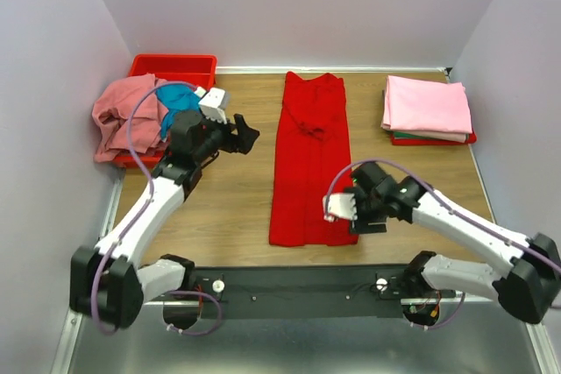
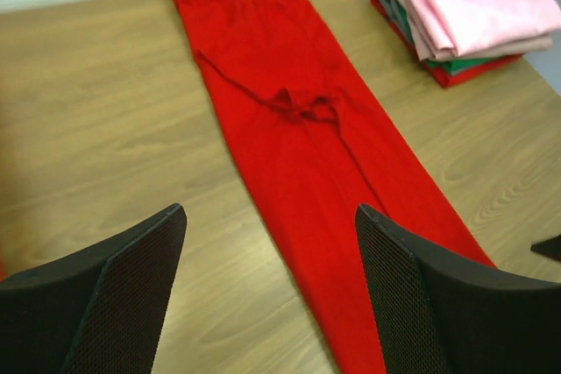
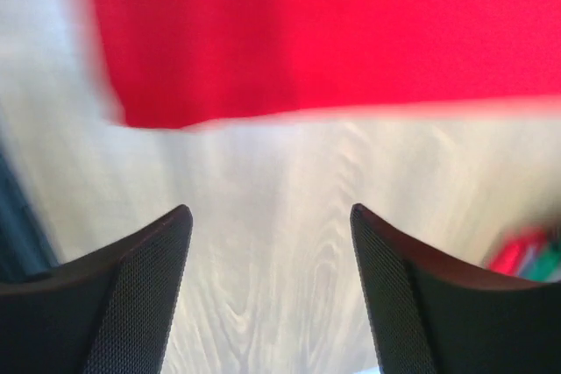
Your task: Fold and stack the t-shirts
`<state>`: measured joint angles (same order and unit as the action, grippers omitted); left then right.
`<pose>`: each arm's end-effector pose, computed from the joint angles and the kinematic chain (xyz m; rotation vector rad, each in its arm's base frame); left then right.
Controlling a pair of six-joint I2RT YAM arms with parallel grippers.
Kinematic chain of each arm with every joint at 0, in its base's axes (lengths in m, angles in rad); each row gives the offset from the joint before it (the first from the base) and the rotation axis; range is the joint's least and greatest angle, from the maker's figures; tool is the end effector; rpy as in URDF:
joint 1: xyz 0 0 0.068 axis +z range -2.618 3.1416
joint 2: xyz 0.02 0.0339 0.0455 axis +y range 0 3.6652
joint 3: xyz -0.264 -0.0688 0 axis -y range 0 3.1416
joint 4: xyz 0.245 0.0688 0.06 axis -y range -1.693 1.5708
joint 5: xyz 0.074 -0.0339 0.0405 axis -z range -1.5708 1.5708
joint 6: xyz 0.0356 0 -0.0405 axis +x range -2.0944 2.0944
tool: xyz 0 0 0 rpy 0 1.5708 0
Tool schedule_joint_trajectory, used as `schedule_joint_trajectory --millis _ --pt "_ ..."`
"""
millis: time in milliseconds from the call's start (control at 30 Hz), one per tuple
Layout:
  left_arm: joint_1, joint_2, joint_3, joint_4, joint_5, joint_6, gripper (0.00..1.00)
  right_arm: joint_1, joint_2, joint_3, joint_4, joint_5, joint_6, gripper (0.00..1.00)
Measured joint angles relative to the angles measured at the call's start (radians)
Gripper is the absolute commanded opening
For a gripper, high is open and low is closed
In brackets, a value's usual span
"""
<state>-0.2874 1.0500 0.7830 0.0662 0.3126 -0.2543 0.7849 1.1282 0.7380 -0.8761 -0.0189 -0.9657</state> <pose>0.2333 -0.0804 0.3142 0.2609 1.7916 -0.6651 0.1334 0.1342 0.2098 -2.1804 1.8145 -0.0126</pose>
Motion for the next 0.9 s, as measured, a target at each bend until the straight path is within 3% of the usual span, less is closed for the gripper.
schedule_joint_trajectory --millis 100,233,467,633,900 --pt "-0.002 0.186 0.077 -0.002 0.014 -0.058 0.81 -0.142 -0.066 0.030 0.057 -0.027 0.055 1.00" --pt "-0.003 0.440 0.209 -0.020 0.015 -0.111 0.72 -0.380 -0.097 0.043 0.247 -0.117 0.231 1.00" --pt "-0.003 0.860 0.576 -0.064 0.010 -0.157 0.63 -0.778 0.121 0.137 0.416 -0.468 0.489 1.00" --pt "-0.015 1.086 0.848 -0.121 0.012 -0.179 0.51 -0.821 0.087 0.133 0.419 -0.593 0.526 1.00" --pt "-0.050 1.378 1.181 -0.298 0.013 -0.193 0.45 -0.856 0.063 0.126 0.423 -0.669 0.539 1.00"
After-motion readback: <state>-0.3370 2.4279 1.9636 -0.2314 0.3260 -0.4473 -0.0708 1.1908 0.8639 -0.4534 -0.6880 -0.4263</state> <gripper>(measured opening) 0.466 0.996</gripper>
